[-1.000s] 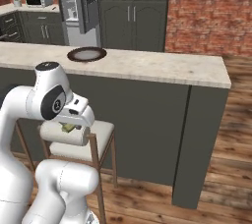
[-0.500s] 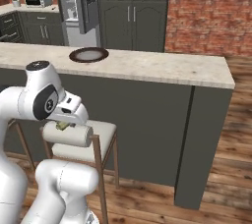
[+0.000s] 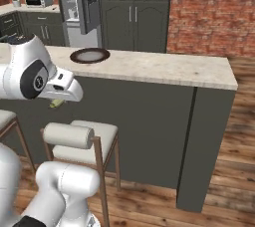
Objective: Retrieve the butter from the fridge and place it on a plate on the dining table. Then retrieve the butter knife by the fridge and place it near the plate.
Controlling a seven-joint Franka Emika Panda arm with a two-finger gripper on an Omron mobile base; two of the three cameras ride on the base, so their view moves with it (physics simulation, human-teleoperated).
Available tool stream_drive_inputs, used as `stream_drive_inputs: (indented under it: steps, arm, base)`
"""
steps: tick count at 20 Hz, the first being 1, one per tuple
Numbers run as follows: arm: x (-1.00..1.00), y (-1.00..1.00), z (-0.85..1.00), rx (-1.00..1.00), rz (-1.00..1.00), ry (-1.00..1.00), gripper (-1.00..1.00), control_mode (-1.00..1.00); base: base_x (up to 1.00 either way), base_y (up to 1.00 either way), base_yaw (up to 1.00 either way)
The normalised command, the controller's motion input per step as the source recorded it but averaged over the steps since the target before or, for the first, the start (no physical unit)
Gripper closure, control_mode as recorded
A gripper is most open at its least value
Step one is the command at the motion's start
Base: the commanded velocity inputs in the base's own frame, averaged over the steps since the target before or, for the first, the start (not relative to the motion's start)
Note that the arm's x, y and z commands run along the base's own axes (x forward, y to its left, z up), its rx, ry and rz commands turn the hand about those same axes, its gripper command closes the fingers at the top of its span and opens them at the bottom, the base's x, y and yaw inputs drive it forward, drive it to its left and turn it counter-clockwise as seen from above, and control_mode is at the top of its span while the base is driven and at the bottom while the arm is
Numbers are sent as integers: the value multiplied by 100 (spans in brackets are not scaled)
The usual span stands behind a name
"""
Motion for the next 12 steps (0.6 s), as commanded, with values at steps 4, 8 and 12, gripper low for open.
stream_drive_inputs:
  steps: [4,8,12]
  arm:
    - [69,0,100,3,3,0,100,-100]
    - [76,9,46,0,2,-1,100,-100]
    - [69,18,0,-3,0,0,100,-100]
  base:
    - [0,0,0]
    - [0,0,0]
    - [0,0,0]
